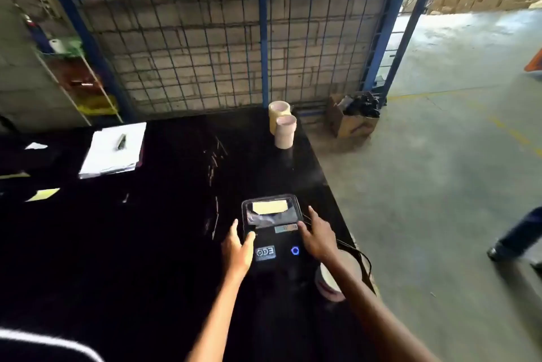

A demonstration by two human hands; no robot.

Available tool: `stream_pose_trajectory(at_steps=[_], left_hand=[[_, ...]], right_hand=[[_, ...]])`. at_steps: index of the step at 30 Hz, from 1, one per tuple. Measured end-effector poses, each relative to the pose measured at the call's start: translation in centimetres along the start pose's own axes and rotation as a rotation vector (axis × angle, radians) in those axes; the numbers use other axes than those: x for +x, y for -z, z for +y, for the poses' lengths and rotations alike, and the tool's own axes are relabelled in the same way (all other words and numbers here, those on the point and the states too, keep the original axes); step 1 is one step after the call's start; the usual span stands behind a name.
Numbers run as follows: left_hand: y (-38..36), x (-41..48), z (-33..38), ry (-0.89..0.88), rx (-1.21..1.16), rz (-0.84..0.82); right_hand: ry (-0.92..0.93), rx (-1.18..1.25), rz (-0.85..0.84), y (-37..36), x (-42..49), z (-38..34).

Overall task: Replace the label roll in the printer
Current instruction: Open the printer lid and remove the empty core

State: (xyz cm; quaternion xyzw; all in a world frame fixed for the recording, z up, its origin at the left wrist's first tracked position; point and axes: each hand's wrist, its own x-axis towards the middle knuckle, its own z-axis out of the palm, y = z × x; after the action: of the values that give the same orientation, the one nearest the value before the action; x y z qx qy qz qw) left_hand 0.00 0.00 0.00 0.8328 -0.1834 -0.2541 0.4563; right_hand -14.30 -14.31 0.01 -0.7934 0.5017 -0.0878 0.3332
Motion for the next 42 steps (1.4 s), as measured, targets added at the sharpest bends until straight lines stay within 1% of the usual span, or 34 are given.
stream_pose_trajectory(at_steps=[2, 5, 8, 12, 16, 21, 24, 27, 30, 32, 34, 36, 39, 42], left_hand=[[-0.7, -1.0, -1.3, 0.108, -0.072, -0.040], [-1.4, -2.8, -3.2, 0.155, -0.170, -0.071], [-1.5, -3.3, -3.6, 0.139, -0.171, -0.038], [-1.5, -3.9, -4.3, 0.165, -0.114, 0.021], [-1.7, -4.7, -4.2, 0.165, -0.081, 0.080], [-1.5, -4.9, -4.0, 0.105, -0.034, 0.108], [-1.4, -4.8, -4.2, 0.051, 0.007, 0.108], [-1.6, -4.4, -4.6, 0.058, 0.001, 0.119], [-1.2, -3.8, -2.9, 0.086, -0.116, 0.144], [-0.5, -2.9, -0.6, 0.091, -0.217, 0.178], [0.4, -1.6, 2.1, 0.055, -0.313, 0.211], [1.2, -0.1, 5.0, 0.009, -0.356, 0.229], [1.9, 2.7, 7.8, -0.023, -0.367, 0.201], [2.4, 5.6, 8.2, -0.036, -0.377, 0.119]], right_hand=[[-0.084, 0.007, -0.043, -0.7, -1.2, 1.1], [-0.122, 0.059, -0.055, -1.8, -3.1, 2.6], [-0.091, 0.034, -0.033, -1.9, -3.7, 3.0], [-0.081, -0.015, -0.016, -2.6, -4.1, 3.9], [-0.085, -0.068, -0.028, -2.2, -4.6, 3.6], [-0.054, -0.255, -0.016, -2.8, -4.8, 3.4], [-0.055, -0.303, 0.006, -2.9, -4.9, 3.2], [-0.068, -0.254, 0.012, -3.0, -4.7, 3.4], [-0.093, -0.149, 0.038, -2.1, -4.1, 2.5], [-0.105, -0.024, 0.104, -0.5, -3.5, 0.6], [-0.098, 0.109, 0.155, 1.5, -2.2, -1.8], [-0.064, 0.173, 0.174, 3.4, -0.5, -4.1], [-0.016, 0.213, 0.146, 5.2, 2.5, -6.5], [-0.012, 0.273, 0.087, 5.4, 5.1, -7.3]])
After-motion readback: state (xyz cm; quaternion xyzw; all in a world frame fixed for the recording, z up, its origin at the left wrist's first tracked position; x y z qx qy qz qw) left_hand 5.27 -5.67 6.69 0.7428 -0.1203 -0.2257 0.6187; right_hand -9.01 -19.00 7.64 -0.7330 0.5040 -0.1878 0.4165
